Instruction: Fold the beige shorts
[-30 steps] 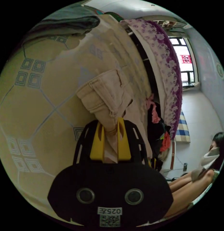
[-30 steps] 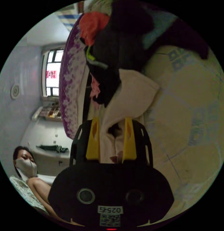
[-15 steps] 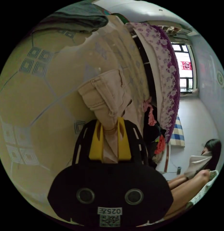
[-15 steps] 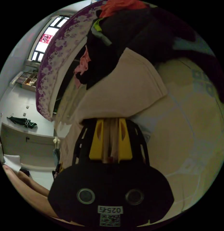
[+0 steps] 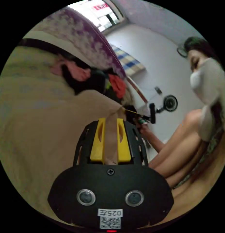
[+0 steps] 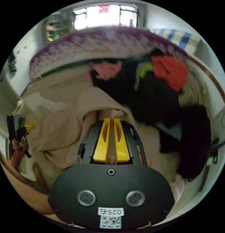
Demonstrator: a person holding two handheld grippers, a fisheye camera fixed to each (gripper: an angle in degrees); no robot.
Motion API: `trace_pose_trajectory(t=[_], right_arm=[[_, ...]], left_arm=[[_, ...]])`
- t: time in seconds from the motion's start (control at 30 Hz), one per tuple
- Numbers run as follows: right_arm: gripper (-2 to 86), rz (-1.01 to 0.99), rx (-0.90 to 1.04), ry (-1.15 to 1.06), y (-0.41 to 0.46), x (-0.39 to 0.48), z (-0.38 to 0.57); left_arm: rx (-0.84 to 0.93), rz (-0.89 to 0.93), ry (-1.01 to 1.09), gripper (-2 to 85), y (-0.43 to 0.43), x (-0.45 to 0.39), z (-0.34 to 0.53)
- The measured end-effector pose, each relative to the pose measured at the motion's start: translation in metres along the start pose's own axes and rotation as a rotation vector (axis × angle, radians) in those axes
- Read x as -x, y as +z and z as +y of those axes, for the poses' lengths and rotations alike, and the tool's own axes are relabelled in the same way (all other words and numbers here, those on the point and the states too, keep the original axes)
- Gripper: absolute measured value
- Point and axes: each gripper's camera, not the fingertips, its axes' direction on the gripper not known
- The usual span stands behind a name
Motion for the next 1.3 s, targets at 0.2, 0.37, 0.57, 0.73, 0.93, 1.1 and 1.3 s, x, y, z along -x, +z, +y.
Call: trace_pose_trajectory(t=[0.2,0.37,0.57,0.73,0.93,1.1,1.3], right_arm=[[9.6,-0.437,0.04,0.528,0.061,-0.106,0.116],[14.2,-0.52,-0.046,0.525,0.058,-0.113,0.131],[13.6,-0.425,-0.036,0.406,0.073,-0.112,0.103],[13.4,-0.476,-0.07,0.403,0.077,-0.127,0.093],[7.3,-0.471,-0.024,0.348,0.086,-0.133,0.071],[0.1,-0.538,-0.098,0.086,0.037,-0.1,0.049],[-0.7,-0.26,-0.54,-0.232,-0.158,-0.059,0.085]], left_arm=[[0.395,-0.1,0.233,3.0,0.221,0.034,-0.034],[0.517,-0.322,0.639,5.8,0.333,0.014,-0.055],[0.957,-0.528,0.781,5.7,0.502,0.075,-0.025],[0.776,-0.461,0.625,-1.0,0.483,0.111,-0.062],[0.296,-0.433,0.11,-1.4,0.327,0.216,-0.09],[-0.024,-0.48,-0.334,-1.4,0.199,0.325,-0.014],[-0.215,-0.475,-0.563,-1.4,0.15,0.385,0.082]])
